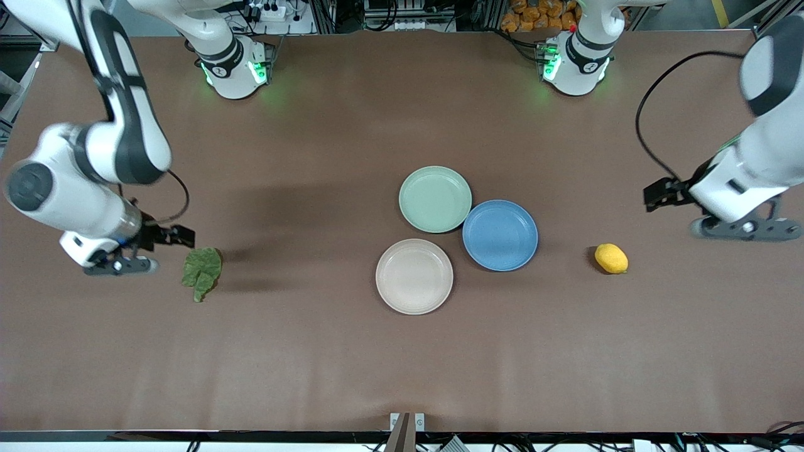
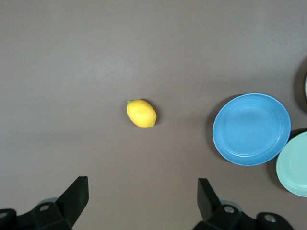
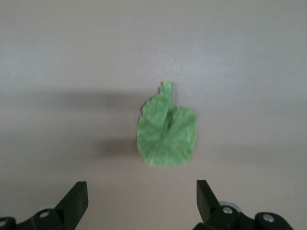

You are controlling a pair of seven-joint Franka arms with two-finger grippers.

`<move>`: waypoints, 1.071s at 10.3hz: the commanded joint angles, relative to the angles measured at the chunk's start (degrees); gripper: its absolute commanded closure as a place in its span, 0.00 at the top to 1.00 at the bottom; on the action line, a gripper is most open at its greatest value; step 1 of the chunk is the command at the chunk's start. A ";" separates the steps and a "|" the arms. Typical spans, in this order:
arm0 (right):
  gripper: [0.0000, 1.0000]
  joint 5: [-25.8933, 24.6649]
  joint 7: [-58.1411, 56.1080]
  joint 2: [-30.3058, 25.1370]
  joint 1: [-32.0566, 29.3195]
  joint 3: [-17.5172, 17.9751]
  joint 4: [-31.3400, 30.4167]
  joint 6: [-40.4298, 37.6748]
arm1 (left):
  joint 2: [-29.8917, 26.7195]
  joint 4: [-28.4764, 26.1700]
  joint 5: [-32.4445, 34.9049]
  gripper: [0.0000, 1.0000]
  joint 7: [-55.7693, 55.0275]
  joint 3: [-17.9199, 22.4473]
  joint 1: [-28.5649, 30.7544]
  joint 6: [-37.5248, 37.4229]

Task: Place lemon and lettuce in plates
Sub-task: 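Reach the right gripper to the lettuce while the left gripper reaches the lemon, then grasp the lettuce with the right gripper while the left gripper grasps the lemon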

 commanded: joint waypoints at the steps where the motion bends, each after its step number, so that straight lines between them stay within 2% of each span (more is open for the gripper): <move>1: 1.00 0.89 0.18 9.84 -0.91 -0.01 4.40 8.37 | 3.58 0.72 1.30 1.00 -0.86 0.09 -0.54 1.61; 3: 0.96 1.07 0.00 14.17 -2.41 0.60 7.58 9.10 | 7.19 0.37 -1.75 1.00 -1.90 0.09 -0.02 3.02; 5: 0.90 4.75 -0.61 16.98 -2.59 0.61 8.20 11.02 | 9.74 -0.59 -2.57 1.00 -3.05 0.27 0.60 3.90; 7: 0.84 5.98 -1.05 18.92 -2.50 0.61 8.29 13.05 | 13.08 -1.12 -2.74 1.00 -6.54 0.35 2.00 6.79; 9: 0.75 7.49 -2.19 19.71 -2.59 0.61 7.94 13.06 | 13.01 -7.77 -2.74 1.00 -14.88 0.27 2.18 14.76; 10: 0.63 7.49 -2.28 19.81 -2.67 0.61 7.59 12.89 | 12.74 -11.20 -2.74 1.00 -18.92 0.27 2.18 19.07; 11: 0.47 7.49 -2.28 19.72 -2.76 0.61 6.89 12.63 | 12.48 -14.02 -2.74 1.00 -20.18 0.27 2.18 22.33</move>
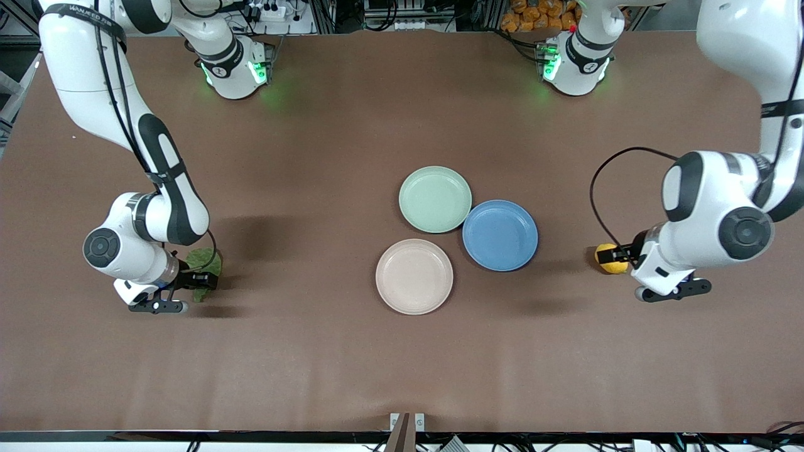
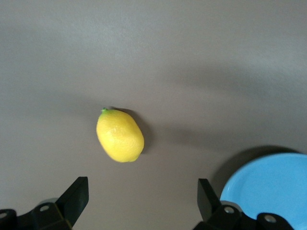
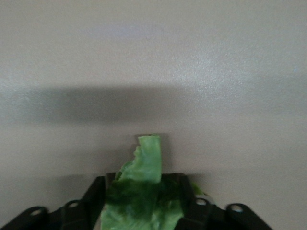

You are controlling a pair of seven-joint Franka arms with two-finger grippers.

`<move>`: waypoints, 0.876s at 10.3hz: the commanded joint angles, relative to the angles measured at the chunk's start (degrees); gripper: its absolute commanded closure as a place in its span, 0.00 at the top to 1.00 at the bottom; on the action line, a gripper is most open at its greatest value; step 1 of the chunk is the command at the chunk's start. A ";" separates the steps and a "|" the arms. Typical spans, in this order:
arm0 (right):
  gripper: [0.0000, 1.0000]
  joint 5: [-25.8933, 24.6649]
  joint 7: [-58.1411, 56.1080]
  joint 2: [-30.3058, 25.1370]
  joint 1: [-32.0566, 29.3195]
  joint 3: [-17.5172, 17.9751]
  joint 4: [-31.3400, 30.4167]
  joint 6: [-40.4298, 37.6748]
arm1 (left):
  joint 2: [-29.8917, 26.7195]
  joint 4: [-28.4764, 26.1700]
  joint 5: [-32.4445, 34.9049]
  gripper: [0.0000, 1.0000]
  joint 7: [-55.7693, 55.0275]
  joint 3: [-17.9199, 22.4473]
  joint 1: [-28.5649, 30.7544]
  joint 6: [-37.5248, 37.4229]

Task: Place lemon and lettuce in plates
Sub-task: 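Grasp the lettuce with the right gripper while the left gripper grasps the lemon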

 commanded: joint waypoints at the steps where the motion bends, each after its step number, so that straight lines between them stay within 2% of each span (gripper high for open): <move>1: 0.17 1.78 -2.62 0.29 -0.59 0.47 0.21 -0.99 | -2.58 -8.44 -1.03 1.00 -3.30 0.06 0.54 7.47; 2: 0.00 1.87 -3.76 -0.14 -0.59 0.56 0.64 -3.26 | -3.72 -12.56 -1.03 1.00 -3.22 -0.03 1.93 12.55; 4: 0.00 2.39 -3.42 -2.77 -0.15 0.47 0.91 -6.25 | -4.09 -18.38 -0.59 1.00 -2.17 -0.03 4.14 21.79; 5: 0.00 2.39 -2.46 -5.83 0.02 0.56 1.08 -10.10 | -3.91 -20.23 -0.33 1.00 -1.99 -0.03 5.10 24.79; 7: 0.00 2.39 1.40 -11.46 1.86 0.47 2.13 -18.71 | -2.51 -20.95 -0.33 1.00 -1.81 -0.03 5.46 26.48; 9: 0.00 2.31 12.17 -15.77 7.72 0.47 1.71 -21.55 | -2.07 -22.00 -0.33 1.00 -1.81 -0.03 5.46 28.41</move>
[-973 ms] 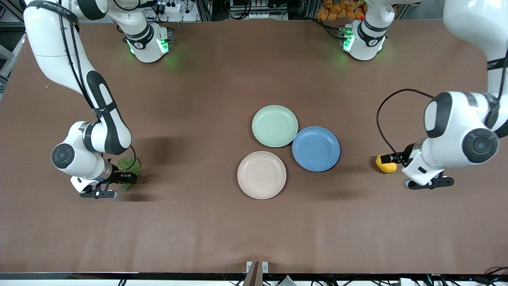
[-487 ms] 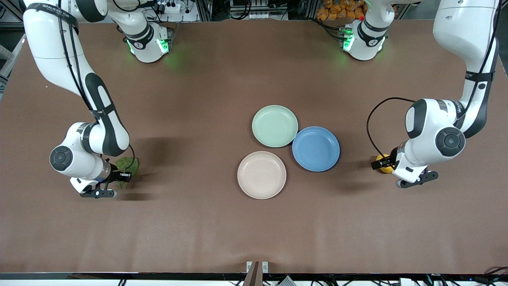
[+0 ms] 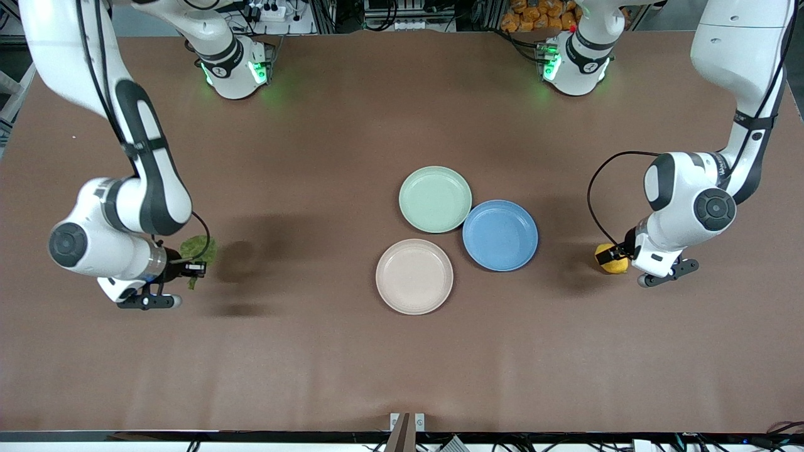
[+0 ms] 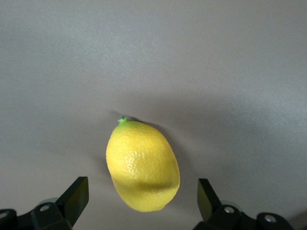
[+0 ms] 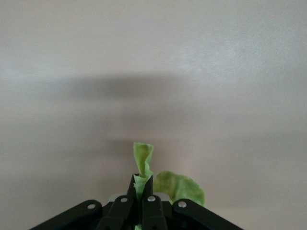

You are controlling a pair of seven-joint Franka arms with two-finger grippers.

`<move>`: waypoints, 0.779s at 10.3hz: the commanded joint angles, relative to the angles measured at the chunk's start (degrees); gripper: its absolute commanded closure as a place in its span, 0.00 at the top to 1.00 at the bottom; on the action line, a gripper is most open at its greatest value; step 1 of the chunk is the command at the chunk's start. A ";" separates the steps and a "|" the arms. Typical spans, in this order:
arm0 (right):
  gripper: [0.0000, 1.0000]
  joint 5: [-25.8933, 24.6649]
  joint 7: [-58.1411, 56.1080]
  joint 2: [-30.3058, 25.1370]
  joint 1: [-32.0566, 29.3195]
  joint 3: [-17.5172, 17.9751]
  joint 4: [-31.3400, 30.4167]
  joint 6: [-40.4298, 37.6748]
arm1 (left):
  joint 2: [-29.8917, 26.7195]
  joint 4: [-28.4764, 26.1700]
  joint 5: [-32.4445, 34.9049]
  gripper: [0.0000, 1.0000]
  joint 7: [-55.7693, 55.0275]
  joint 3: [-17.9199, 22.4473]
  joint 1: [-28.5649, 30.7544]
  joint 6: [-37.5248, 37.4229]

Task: Place lemon and lettuce in plates
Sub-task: 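Carry the lettuce onto the green plate with the right gripper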

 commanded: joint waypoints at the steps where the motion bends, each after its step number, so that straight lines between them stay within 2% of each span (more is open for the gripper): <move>1: 0.00 0.84 13.13 -5.91 8.31 0.02 -2.39 -1.49 | -0.34 -2.02 -0.31 1.00 0.47 -0.12 0.07 2.64; 3: 0.00 1.97 27.36 -6.54 19.27 0.20 -2.05 -0.89 | 1.50 -1.50 -0.31 1.00 0.47 -0.12 0.24 3.18; 5: 0.00 4.43 36.18 -5.23 29.48 0.20 -2.22 3.76 | 3.26 -0.45 -0.23 1.00 0.47 -0.12 0.24 3.35; 6: 0.00 6.35 40.83 -3.48 34.49 0.11 -1.87 6.13 | 3.62 -0.01 -0.31 0.70 0.47 -0.12 0.24 4.31; 7: 0.00 6.72 44.71 -2.42 38.11 0.20 -1.87 9.02 | 3.97 0.43 -0.84 0.13 0.56 -0.12 0.33 4.32; 8: 0.00 6.64 48.58 -0.67 41.97 0.11 -1.78 11.23 | 4.23 0.52 -0.75 0.00 0.56 -0.12 0.59 4.32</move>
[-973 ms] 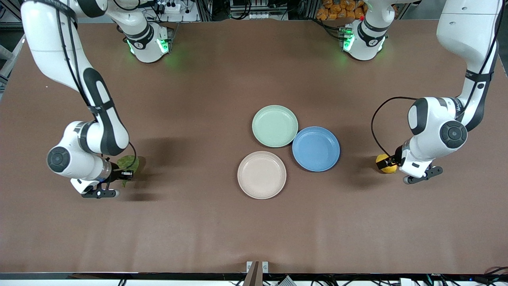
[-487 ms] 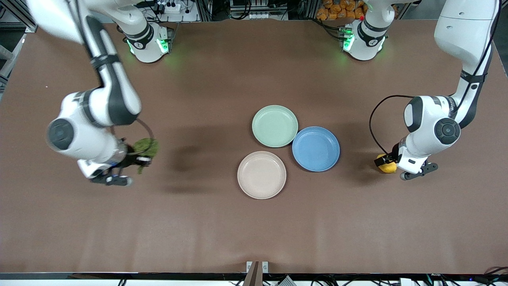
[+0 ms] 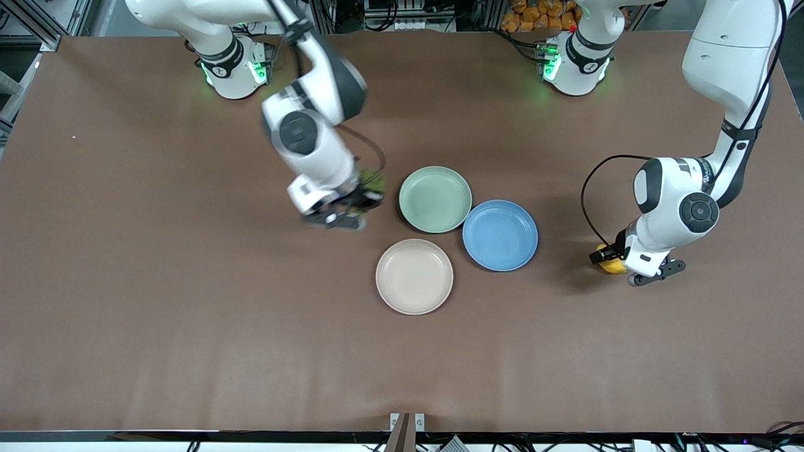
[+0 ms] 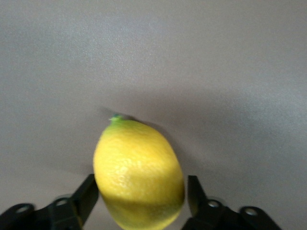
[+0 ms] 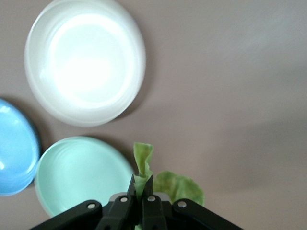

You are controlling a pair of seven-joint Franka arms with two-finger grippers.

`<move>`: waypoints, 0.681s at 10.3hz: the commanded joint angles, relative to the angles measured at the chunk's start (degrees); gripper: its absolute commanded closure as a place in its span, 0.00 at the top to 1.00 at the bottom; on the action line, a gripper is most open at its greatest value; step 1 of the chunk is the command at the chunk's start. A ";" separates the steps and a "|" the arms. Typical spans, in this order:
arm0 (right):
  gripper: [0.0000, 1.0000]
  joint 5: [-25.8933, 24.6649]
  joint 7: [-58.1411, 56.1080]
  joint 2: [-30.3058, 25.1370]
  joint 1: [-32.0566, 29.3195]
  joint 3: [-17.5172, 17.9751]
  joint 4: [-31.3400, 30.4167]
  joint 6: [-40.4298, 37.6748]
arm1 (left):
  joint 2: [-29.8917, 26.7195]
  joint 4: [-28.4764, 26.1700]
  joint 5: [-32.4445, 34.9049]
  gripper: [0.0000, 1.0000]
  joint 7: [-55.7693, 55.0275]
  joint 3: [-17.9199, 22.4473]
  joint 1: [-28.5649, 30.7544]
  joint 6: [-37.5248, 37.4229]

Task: Place lemon and lettuce in plates
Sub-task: 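Carry the lettuce onto the green plate with the right gripper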

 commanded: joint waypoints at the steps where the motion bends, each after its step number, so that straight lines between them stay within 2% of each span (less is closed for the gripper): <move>1: 0.00 1.66 7.22 4.45 5.81 -0.98 1.15 5.55 | 1.14 1.42 -0.49 0.00 0.91 -0.07 0.37 0.69; 4: 0.00 1.22 14.35 14.63 9.60 -0.98 10.61 6.98 | 0.96 5.88 -0.83 0.00 0.21 -0.34 -0.68 0.35; 6: 0.01 1.04 16.39 18.61 9.69 -0.98 14.68 7.24 | 0.70 8.52 -1.28 0.00 -0.75 -1.73 -1.65 0.26; 7: 0.78 1.22 16.83 18.71 9.69 -0.98 14.87 7.42 | 1.05 10.97 -2.58 0.00 -3.98 -4.09 -1.65 0.26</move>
